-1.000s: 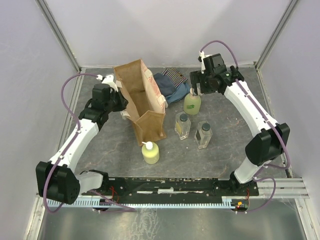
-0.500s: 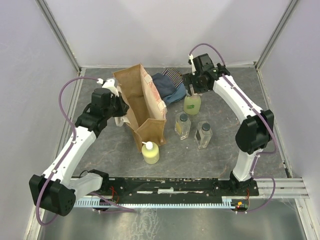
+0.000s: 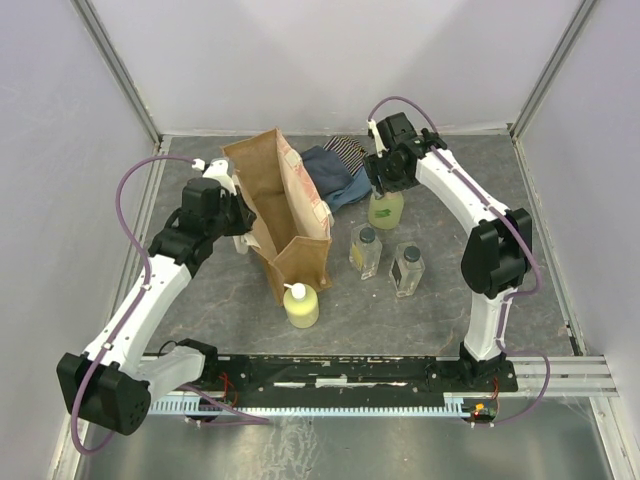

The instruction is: Place the personal care products into the canvas bag

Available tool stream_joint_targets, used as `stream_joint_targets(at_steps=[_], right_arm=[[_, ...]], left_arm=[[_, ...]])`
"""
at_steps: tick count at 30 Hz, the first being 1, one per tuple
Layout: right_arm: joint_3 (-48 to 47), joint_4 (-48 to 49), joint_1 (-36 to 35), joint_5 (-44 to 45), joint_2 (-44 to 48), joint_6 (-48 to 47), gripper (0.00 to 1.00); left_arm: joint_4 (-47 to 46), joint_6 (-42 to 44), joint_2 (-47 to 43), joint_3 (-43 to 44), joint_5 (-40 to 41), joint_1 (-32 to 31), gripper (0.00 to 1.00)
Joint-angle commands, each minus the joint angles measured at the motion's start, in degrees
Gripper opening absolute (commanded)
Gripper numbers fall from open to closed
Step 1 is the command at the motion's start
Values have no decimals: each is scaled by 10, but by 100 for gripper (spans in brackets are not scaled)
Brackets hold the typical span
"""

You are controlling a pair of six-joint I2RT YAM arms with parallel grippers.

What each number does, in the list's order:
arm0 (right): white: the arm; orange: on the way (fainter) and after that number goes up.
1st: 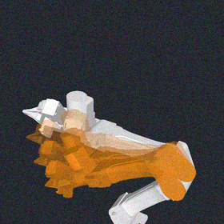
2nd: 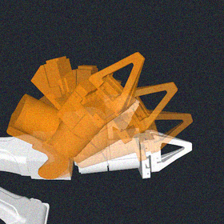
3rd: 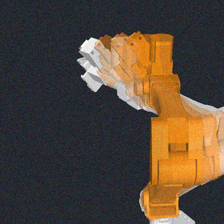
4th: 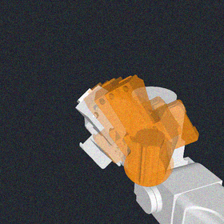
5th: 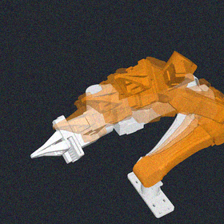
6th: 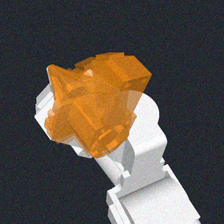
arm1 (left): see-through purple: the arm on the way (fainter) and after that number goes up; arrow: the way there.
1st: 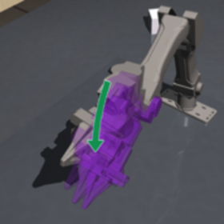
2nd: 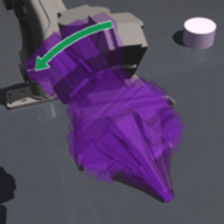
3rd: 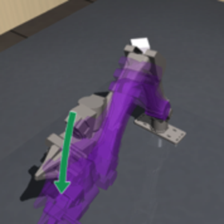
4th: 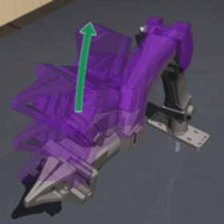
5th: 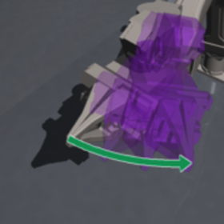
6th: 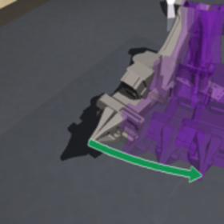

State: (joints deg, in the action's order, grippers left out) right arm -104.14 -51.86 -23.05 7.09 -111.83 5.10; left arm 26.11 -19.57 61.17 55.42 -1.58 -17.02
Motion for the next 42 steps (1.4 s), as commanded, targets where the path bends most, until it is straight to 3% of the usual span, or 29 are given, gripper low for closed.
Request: stream_joint_targets(at_steps=[1,6,10,13,21,27,34,42], right_arm=[[-9,-11,2,-1,-7,-19,70],[-8,-21,1,-6,-11,-23,44],[-12,-34,1,2,-10,-25,15],[-26,-54,1,13,-10,-26,1],[-102,-95,-1,6,30,-4,1],[-217,-101,-15,-31,65,10,1],[-328,-19,-45,-123,89,35,1],[-359,104,-101,-231,103,67,1]], left_arm=[[-11,-18,-14,-3,-2,-3,19],[-14,-19,-14,-3,-2,-3,20],[-16,-19,-14,-3,-1,-3,20],[-16,-19,-14,-4,-1,-3,19],[-17,-19,-17,-7,-3,-3,20],[-21,-20,-21,-11,-7,-3,20],[-25,-23,-27,-20,-9,-3,19],[-23,-27,-50,-23,5,-3,18]])
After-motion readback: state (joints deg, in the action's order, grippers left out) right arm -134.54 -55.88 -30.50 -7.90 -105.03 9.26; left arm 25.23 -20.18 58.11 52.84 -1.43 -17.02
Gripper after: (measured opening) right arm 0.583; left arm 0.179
